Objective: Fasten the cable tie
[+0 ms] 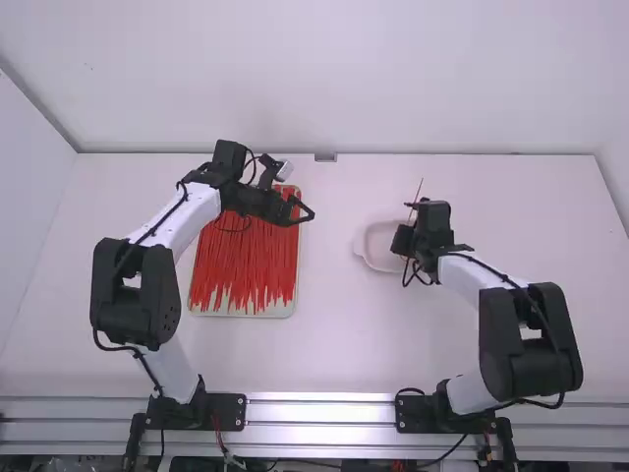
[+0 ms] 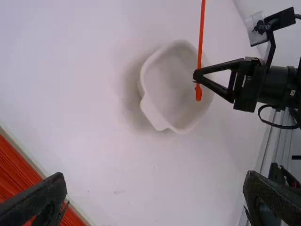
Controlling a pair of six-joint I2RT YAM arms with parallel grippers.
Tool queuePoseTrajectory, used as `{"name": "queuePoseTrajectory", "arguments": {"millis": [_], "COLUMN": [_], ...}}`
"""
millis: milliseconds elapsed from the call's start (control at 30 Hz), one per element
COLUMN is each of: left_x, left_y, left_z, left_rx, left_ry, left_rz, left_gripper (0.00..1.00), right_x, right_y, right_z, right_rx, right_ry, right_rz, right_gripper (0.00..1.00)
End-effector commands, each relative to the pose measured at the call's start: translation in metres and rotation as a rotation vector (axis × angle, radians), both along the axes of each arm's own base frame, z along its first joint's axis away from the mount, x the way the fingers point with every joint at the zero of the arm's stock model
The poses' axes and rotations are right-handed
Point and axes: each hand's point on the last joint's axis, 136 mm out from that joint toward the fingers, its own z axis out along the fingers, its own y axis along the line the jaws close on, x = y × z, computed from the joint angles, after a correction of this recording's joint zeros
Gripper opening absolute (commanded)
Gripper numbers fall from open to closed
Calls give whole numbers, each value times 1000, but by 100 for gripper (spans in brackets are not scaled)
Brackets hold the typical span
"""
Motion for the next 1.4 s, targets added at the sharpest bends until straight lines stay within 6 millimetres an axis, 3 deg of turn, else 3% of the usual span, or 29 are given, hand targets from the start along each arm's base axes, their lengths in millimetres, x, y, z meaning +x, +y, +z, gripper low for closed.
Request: {"name": "queuePoseTrajectory", "arguments": {"millis": [0,33,100,133,200,233,267,300,467,500,733,1033,1200,1367], "left_x": [-4,-4,-4,-4,-3,-2,-2,-1,2,3,-2,-14,-11,-13], "left_y": [-3,-3,-3,-3,-2,-2,-2,-2,10,15,43,53,77,85], "left_z": [9,9,9,9,8,8,8,9,17,18,34,54,57,59], "left_rx": [-19,-18,-18,-17,-15,-12,-12,-13,-9,8,88,141,162,178], "left_ry": [-16,-16,-16,-15,-18,-23,-24,-29,-49,-51,-66,-92,-105,-123], "left_rz": [-17,-17,-17,-16,-14,-13,-13,-13,17,36,121,166,270,336], "left_gripper": [99,99,99,99,99,99,99,99,99,99,99,99,94,89], "right_x": [-2,-2,-1,-1,-1,-1,-1,-1,-6,-8,-30,-56,-57,-60], "right_y": [-1,-1,-1,-1,-1,-2,-2,-2,-3,-2,-5,-9,-36,-55], "right_z": [-4,-4,-4,-4,-3,-3,-3,-2,11,16,57,108,114,117], "right_rx": [-4,-4,-4,-4,-3,9,10,29,54,49,54,70,5,-37], "right_ry": [8,8,6,5,4,7,8,11,9,5,-25,-112,-185,-249], "right_rz": [-5,-5,-5,-5,-7,-30,-34,-58,-84,-74,-71,-72,-120,-140], "right_gripper": [7,12,32,34,54,74,75,83,84,98,98,98,93,87]}}
